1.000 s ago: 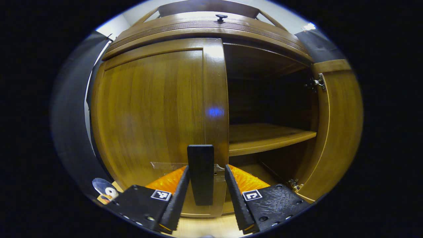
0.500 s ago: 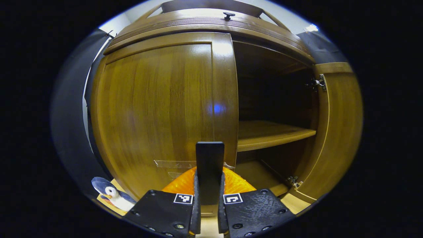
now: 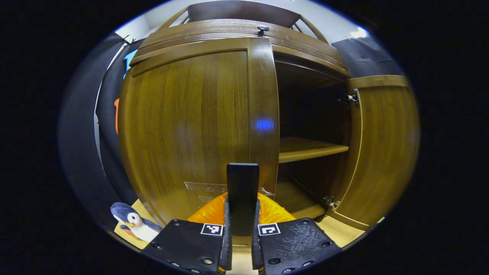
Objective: Open the right door of the double-door shoe cabinet with the right hand, and open the left door with the left hand.
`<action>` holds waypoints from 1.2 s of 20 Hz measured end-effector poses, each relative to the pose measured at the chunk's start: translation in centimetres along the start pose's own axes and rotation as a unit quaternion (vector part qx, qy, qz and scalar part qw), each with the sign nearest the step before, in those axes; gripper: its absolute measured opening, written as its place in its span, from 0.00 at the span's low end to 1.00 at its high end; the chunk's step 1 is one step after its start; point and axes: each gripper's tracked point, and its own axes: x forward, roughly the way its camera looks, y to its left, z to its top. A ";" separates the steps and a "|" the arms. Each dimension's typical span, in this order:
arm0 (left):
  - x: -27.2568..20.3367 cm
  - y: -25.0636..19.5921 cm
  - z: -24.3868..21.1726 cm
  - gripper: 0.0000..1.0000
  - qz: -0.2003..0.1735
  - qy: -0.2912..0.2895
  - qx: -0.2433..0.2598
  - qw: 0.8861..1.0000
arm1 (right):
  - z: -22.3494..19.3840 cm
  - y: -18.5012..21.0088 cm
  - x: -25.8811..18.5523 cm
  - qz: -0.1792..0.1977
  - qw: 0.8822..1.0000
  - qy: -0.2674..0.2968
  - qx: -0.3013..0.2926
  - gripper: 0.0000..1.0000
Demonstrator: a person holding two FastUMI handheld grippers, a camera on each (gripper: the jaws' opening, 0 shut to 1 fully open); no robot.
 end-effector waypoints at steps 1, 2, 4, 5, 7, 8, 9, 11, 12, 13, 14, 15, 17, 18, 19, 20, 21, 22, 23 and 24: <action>-0.7 0.1 -0.1 0.19 -0.001 0.000 0.002 1.000 | -0.1 0.2 -0.3 0.004 1.000 0.002 0.000 1.00; -1.3 0.3 -0.2 0.19 -0.001 -0.002 0.002 1.000 | -0.4 0.5 -0.4 0.008 1.000 0.005 -0.001 1.00; -2.8 0.7 -0.4 0.19 -0.001 -0.003 0.002 1.000 | -0.7 1.1 -1.1 0.018 1.000 0.007 -0.005 1.00; -3.6 1.0 -0.5 0.19 0.000 -0.003 0.002 1.000 | -0.8 1.3 -1.4 0.022 1.000 0.006 -0.006 1.00; -5.1 1.6 -0.7 0.19 0.000 -0.001 -0.003 1.000 | -1.0 2.1 -1.9 0.032 0.999 0.006 -0.007 1.00; -5.9 2.1 -0.8 0.19 0.001 -0.001 -0.003 1.000 | -1.0 2.5 -2.1 0.037 0.999 0.006 -0.007 1.00; -6.5 2.5 -0.9 0.19 0.003 -0.001 -0.002 1.000 | -1.0 2.9 -2.3 0.043 0.999 0.005 -0.007 1.00; -8.1 3.4 -1.1 0.19 0.009 -0.001 0.000 1.000 | -1.1 3.8 -2.7 0.054 0.998 0.003 -0.009 1.00; -8.9 3.9 -1.3 0.19 0.013 -0.001 0.000 1.000 | -1.2 4.2 -2.9 0.059 0.998 0.003 -0.009 1.00; -9.5 4.4 -1.3 0.19 0.017 -0.001 0.000 1.000 | -1.2 4.5 -3.0 0.064 0.998 0.002 -0.009 1.00; -10.1 4.8 -1.4 0.19 0.018 -0.002 0.000 1.000 | -1.3 4.9 -3.1 0.069 0.998 0.003 -0.009 1.00; -10.8 5.2 -1.5 0.18 0.018 -0.002 0.002 1.000 | -1.6 5.1 -3.3 0.073 0.997 0.004 -0.010 1.00; -11.5 6.0 -1.6 0.19 0.020 0.000 0.001 1.000 | -1.7 5.7 -3.5 0.081 0.997 0.005 -0.011 1.00; -12.0 6.4 -1.7 0.18 0.020 0.003 0.002 1.000 | -1.7 6.0 -3.7 0.084 0.996 0.005 -0.011 1.00; -12.3 6.7 -1.8 0.18 0.021 0.004 0.002 1.000 | -1.8 6.2 -3.6 0.086 0.996 0.004 -0.011 1.00; -12.6 7.0 -1.8 0.18 0.022 0.006 0.001 1.000 | -1.7 6.3 -3.7 0.087 0.996 0.002 -0.012 1.00; -12.8 7.2 -1.8 0.18 0.025 0.006 -0.002 1.000 | -1.7 6.5 -3.7 0.088 0.996 0.002 -0.014 1.00; -13.2 7.8 -1.7 0.18 0.032 0.005 -0.003 0.999 | -1.8 6.7 -3.8 0.090 0.996 0.002 -0.015 1.00; -14.3 8.2 -1.6 0.13 0.037 0.009 -0.015 0.999 | -1.8 6.8 -3.8 0.091 0.996 0.002 -0.016 1.00; -13.8 8.3 -2.0 0.08 0.038 0.005 -0.016 0.999 | -1.8 7.0 -3.8 0.093 0.995 0.002 -0.018 1.00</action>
